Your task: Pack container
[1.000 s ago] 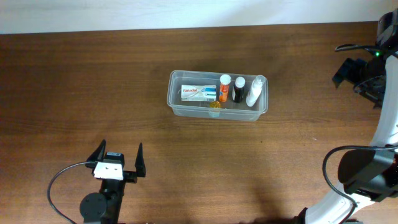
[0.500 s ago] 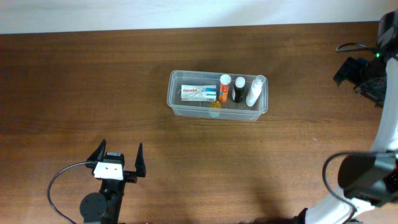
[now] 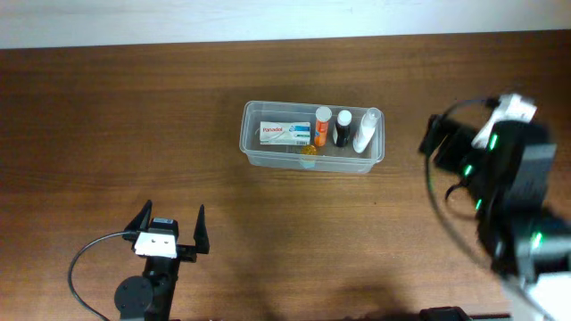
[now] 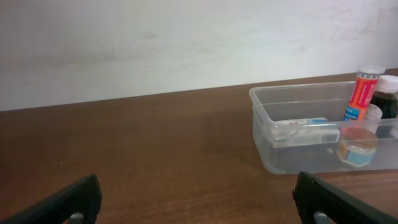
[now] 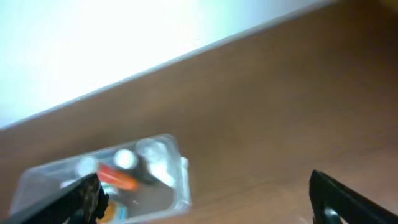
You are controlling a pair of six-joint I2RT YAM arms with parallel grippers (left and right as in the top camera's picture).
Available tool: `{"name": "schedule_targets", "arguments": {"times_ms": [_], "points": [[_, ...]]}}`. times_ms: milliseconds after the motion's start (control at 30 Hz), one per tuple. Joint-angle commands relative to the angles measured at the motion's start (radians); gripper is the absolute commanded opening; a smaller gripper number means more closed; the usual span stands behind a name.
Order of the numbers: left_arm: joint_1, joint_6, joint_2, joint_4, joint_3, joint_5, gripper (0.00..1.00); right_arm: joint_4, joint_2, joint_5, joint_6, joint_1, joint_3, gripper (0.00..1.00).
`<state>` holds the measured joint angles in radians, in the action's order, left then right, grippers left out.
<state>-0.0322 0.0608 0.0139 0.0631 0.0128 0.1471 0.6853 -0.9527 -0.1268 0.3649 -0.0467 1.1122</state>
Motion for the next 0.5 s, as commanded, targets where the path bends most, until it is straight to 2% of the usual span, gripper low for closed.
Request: {"name": "schedule_targets", "arguments": {"times_ms": [0, 233, 467], "points": [[-0.002, 0.012, -0.008, 0.002, -0.004, 0.014, 0.99, -0.126, 0.167, -0.013, -0.022, -0.061, -0.208, 0.98], [-0.002, 0.012, -0.008, 0.002, -0.004, 0.014, 0.99, -0.412, 0.539, 0.049, -0.080, -0.077, -0.613, 0.98], [-0.002, 0.012, -0.008, 0.002, -0.004, 0.014, 0.99, -0.608, 0.772, 0.090, -0.080, -0.077, -0.848, 0.98]]}}
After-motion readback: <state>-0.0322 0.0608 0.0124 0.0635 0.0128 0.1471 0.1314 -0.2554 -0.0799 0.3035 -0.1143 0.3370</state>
